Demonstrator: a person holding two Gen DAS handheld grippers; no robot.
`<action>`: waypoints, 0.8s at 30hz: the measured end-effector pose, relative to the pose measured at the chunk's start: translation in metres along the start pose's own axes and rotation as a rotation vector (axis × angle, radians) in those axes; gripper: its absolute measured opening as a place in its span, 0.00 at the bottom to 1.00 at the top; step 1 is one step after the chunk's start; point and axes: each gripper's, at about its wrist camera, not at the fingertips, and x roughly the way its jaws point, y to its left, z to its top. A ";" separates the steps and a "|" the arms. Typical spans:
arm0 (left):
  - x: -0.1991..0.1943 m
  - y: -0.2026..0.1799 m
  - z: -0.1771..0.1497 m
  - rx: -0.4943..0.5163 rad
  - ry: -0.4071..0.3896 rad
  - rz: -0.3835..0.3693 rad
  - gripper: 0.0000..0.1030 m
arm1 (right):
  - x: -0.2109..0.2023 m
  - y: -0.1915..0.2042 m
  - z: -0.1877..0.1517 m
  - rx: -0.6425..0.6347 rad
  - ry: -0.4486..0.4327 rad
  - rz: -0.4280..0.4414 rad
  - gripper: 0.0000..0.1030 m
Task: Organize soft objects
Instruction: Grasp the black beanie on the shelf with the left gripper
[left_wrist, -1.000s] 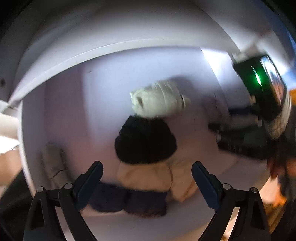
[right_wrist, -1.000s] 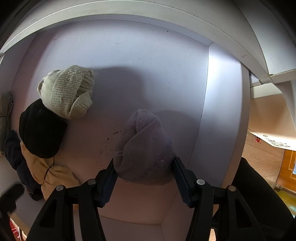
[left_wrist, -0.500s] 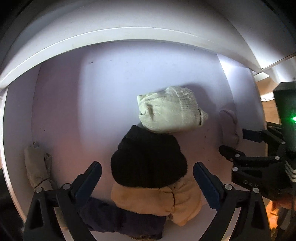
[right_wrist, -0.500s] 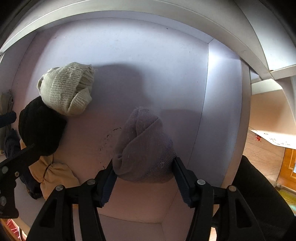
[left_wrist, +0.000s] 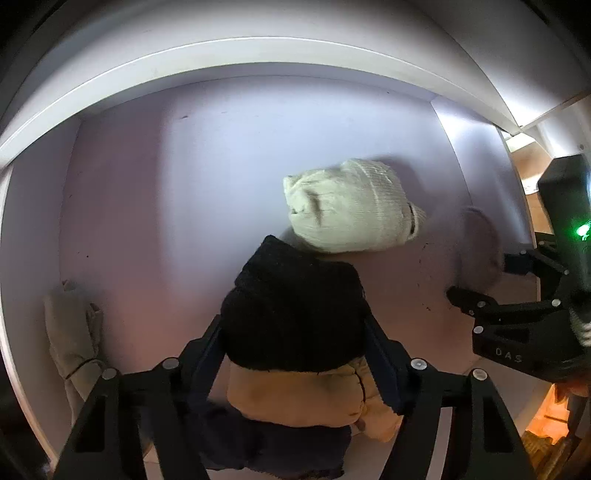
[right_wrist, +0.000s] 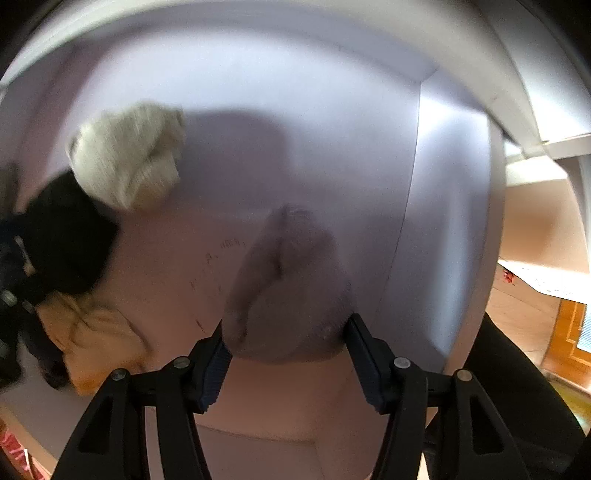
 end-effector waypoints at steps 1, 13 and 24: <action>-0.002 0.003 -0.002 -0.004 -0.005 0.003 0.67 | 0.001 0.003 -0.002 -0.019 0.003 -0.022 0.57; -0.027 0.062 -0.020 -0.150 -0.005 0.066 0.64 | -0.010 -0.007 0.000 0.047 -0.102 0.029 0.57; -0.031 0.089 -0.024 -0.236 0.002 0.038 0.65 | -0.020 -0.006 -0.003 0.045 -0.090 0.099 0.42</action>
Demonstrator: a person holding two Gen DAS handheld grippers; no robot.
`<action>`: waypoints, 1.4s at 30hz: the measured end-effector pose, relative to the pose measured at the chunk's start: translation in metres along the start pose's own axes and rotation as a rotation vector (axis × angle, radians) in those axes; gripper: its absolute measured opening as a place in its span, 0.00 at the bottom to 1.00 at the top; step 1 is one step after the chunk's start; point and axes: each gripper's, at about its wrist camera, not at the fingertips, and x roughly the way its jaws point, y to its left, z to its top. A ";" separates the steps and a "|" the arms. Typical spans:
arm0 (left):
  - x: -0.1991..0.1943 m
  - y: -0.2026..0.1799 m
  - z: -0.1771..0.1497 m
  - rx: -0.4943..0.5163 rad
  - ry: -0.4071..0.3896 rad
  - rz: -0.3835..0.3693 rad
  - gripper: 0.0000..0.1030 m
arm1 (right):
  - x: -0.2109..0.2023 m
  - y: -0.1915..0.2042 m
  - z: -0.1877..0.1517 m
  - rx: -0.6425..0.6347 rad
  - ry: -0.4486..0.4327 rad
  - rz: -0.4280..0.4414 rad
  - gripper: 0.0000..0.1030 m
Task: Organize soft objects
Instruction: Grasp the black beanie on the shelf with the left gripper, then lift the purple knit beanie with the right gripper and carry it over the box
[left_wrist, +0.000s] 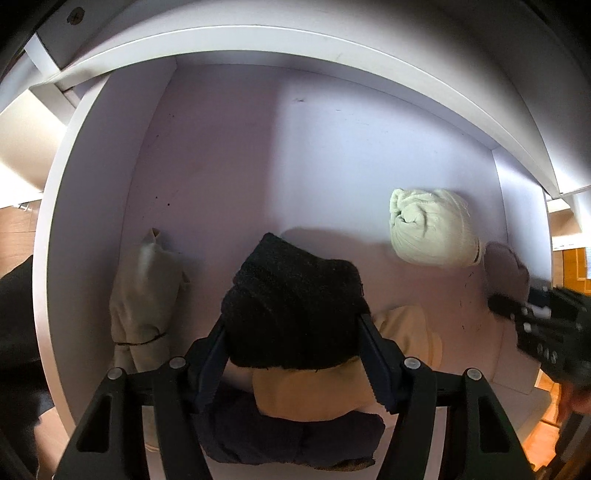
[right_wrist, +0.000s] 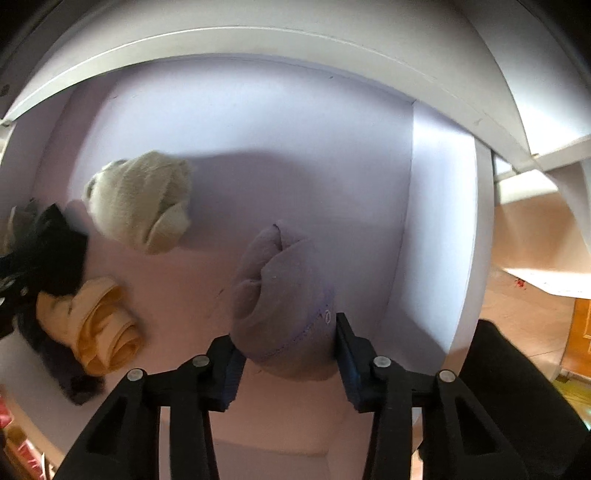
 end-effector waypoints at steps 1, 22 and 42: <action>0.001 -0.002 0.001 -0.006 0.000 -0.002 0.65 | -0.002 0.002 -0.004 -0.007 0.008 0.007 0.42; 0.004 0.012 0.009 -0.081 0.022 -0.036 0.64 | -0.090 0.043 -0.058 -0.127 0.090 0.286 0.42; 0.014 0.004 0.018 -0.087 0.031 -0.029 0.64 | -0.334 -0.004 -0.054 -0.195 -0.304 0.261 0.42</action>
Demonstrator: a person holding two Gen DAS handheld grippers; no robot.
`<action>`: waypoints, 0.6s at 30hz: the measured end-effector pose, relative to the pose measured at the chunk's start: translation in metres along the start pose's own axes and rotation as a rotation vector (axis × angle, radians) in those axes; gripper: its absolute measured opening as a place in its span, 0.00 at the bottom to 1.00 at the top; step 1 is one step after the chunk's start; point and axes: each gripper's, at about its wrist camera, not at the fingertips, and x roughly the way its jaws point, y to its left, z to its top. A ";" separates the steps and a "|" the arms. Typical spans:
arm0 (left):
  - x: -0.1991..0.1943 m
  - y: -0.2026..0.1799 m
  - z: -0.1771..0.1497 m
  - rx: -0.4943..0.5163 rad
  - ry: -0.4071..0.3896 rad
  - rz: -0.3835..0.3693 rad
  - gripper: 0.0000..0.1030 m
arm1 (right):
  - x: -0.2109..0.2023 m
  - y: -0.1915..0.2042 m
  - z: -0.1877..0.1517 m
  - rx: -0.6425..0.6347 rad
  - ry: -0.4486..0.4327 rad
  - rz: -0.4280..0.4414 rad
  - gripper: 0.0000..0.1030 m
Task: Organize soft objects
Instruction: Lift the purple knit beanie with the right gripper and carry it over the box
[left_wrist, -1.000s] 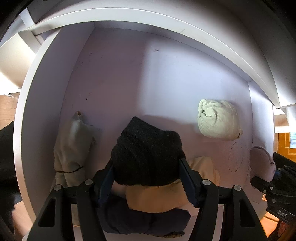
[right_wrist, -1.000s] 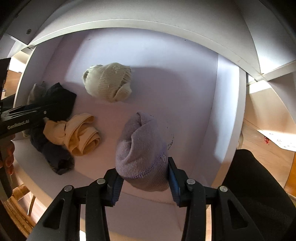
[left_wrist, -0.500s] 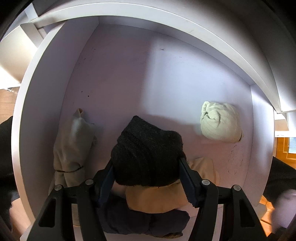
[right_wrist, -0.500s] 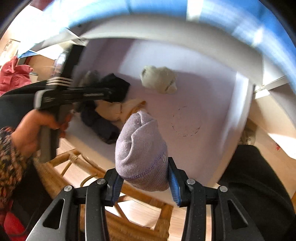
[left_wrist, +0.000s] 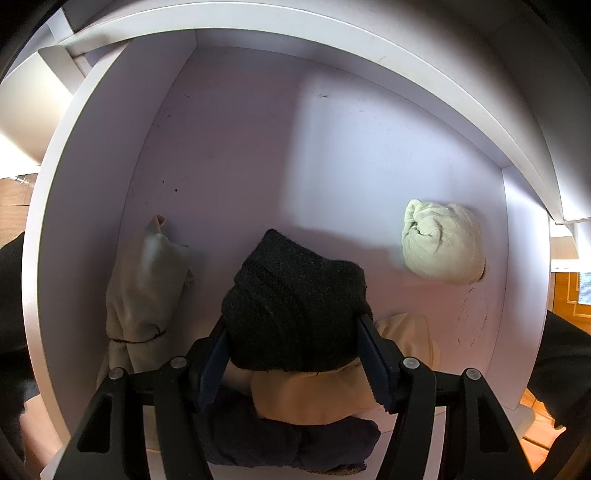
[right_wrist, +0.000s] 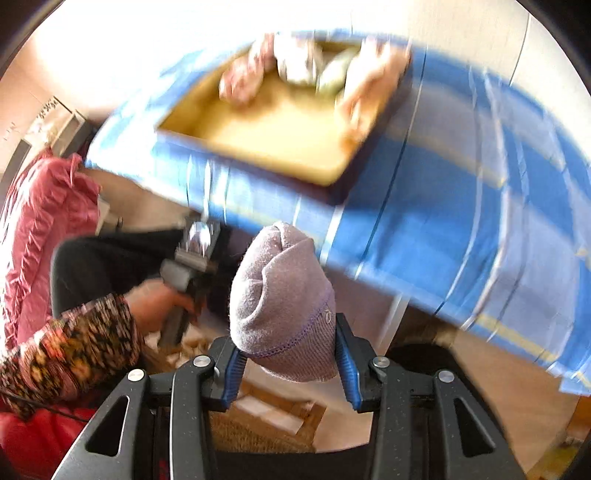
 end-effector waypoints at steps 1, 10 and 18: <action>0.000 0.000 0.000 0.000 0.000 0.000 0.64 | -0.012 0.000 0.011 -0.010 -0.035 -0.018 0.42; 0.004 0.002 0.001 0.000 0.006 0.001 0.64 | -0.032 -0.003 0.096 0.027 -0.164 -0.071 0.42; 0.003 -0.003 0.000 0.006 0.006 0.006 0.65 | 0.030 0.006 0.151 0.066 -0.143 -0.107 0.42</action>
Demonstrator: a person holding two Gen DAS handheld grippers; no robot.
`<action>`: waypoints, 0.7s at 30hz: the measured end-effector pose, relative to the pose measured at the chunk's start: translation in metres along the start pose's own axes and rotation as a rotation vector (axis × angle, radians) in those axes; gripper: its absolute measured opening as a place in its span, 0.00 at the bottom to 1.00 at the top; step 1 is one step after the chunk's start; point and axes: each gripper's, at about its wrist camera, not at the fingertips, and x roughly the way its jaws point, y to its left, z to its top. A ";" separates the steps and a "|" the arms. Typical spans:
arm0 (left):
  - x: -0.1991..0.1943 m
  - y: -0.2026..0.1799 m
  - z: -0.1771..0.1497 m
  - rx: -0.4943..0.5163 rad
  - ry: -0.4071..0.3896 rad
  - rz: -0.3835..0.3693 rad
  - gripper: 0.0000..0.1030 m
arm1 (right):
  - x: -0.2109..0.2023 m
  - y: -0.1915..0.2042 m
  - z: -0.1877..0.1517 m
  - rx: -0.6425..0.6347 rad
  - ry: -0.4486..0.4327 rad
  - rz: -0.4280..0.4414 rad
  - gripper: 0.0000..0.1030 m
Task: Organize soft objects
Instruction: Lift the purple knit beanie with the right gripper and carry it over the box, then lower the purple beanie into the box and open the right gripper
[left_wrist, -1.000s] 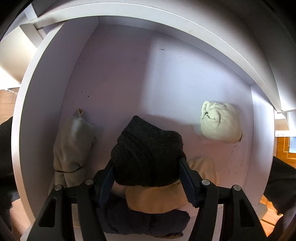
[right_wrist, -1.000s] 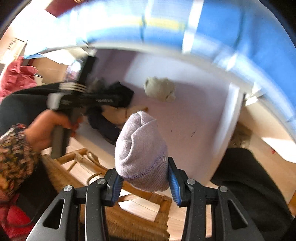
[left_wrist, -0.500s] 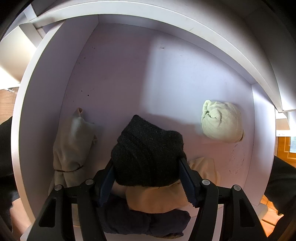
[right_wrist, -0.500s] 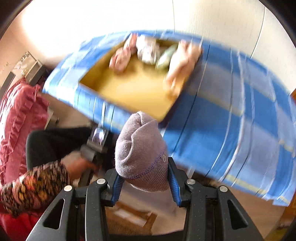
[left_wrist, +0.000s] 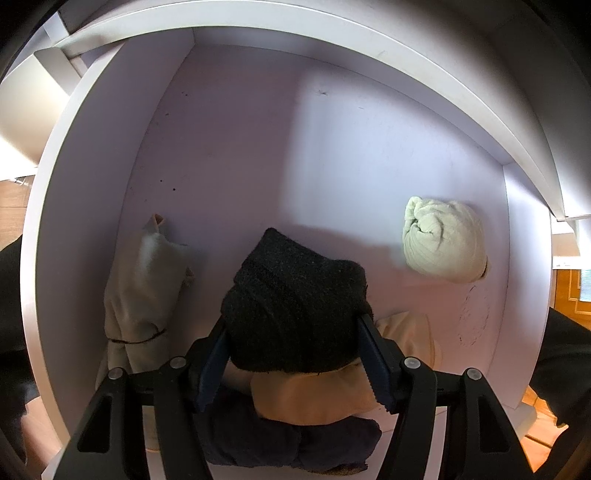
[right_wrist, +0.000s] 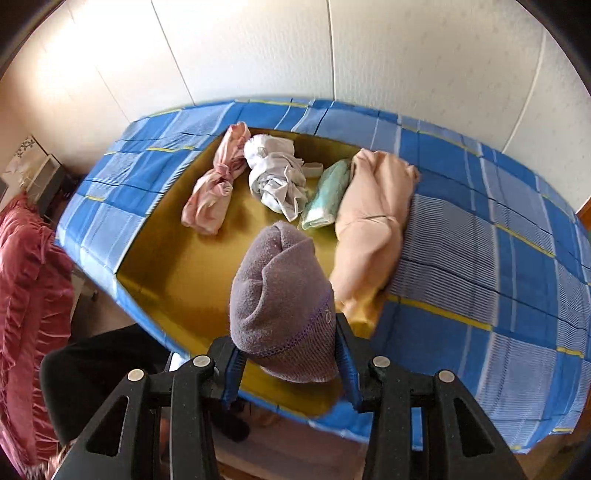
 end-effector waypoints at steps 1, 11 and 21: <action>0.000 0.000 0.000 0.000 0.000 0.000 0.65 | 0.008 0.002 0.003 0.005 0.004 -0.008 0.42; 0.001 -0.003 0.000 -0.003 0.000 -0.001 0.65 | 0.067 0.013 0.014 -0.024 0.036 -0.126 0.42; 0.001 -0.005 0.000 -0.002 0.000 -0.002 0.66 | 0.089 0.021 0.017 -0.117 0.000 -0.275 0.44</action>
